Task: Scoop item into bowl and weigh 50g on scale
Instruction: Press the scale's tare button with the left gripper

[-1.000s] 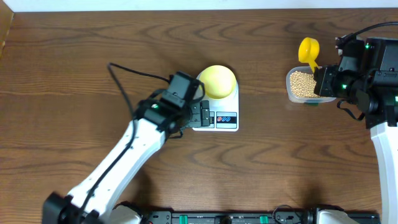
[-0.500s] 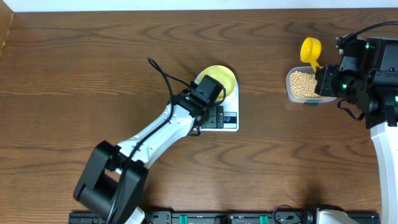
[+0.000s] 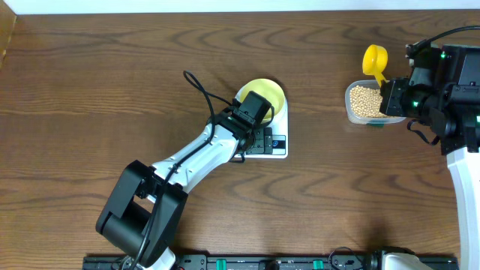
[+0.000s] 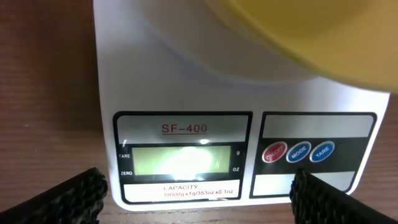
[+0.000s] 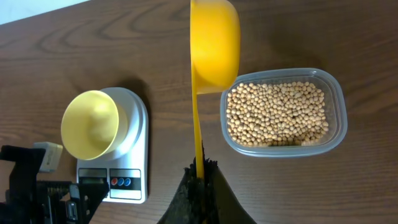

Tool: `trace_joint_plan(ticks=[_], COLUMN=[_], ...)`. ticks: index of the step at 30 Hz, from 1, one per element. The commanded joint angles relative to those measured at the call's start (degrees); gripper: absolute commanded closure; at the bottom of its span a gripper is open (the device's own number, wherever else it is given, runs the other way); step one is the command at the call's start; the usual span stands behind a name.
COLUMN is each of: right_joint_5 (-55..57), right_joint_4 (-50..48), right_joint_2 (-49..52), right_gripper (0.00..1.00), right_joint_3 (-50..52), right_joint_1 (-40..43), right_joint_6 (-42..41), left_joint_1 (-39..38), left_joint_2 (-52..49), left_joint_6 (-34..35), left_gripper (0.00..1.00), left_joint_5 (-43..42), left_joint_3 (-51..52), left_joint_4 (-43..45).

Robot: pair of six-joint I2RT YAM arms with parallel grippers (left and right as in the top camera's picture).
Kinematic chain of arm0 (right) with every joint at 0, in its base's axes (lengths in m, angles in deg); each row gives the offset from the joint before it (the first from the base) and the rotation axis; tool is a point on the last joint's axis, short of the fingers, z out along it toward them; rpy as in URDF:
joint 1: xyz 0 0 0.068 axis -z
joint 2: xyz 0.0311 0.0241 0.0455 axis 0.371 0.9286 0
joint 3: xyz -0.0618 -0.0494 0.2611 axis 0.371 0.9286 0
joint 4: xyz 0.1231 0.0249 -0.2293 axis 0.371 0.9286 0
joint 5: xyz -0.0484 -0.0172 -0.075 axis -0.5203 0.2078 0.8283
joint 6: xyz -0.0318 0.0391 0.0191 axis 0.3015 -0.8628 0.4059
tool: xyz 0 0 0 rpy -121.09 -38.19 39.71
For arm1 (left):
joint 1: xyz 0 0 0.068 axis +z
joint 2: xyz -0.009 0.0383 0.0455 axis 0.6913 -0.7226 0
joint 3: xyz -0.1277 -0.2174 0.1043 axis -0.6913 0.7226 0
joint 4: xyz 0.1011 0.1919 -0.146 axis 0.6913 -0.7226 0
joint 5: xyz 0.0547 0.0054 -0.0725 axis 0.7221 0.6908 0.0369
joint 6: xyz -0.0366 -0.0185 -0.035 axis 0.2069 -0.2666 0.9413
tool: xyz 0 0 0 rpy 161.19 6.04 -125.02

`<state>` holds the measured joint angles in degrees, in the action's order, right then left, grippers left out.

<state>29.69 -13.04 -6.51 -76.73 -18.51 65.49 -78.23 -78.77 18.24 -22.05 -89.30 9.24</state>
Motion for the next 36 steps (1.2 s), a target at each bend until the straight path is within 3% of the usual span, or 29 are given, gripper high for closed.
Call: trace_joint_plan(ticks=[1, 36], right_joint_5=[0.2, 0.2], right_joint_4=[-0.2, -0.3], right_joint_2=[-0.3, -0.3], right_gripper=[0.99, 0.99], right_joint_3=[-0.7, -0.7], right_joint_1=[0.1, 0.1], right_joint_6=[0.8, 0.8], left_joint_1=[0.3, 0.3], left_joint_2=[-0.7, -3.5], left_joint_6=[0.9, 1.1], left_gripper=[0.04, 0.04], left_joint_5=[1.6, 3.5], left_joint_3=[0.3, 3.2], left_joint_4=[0.3, 5.9])
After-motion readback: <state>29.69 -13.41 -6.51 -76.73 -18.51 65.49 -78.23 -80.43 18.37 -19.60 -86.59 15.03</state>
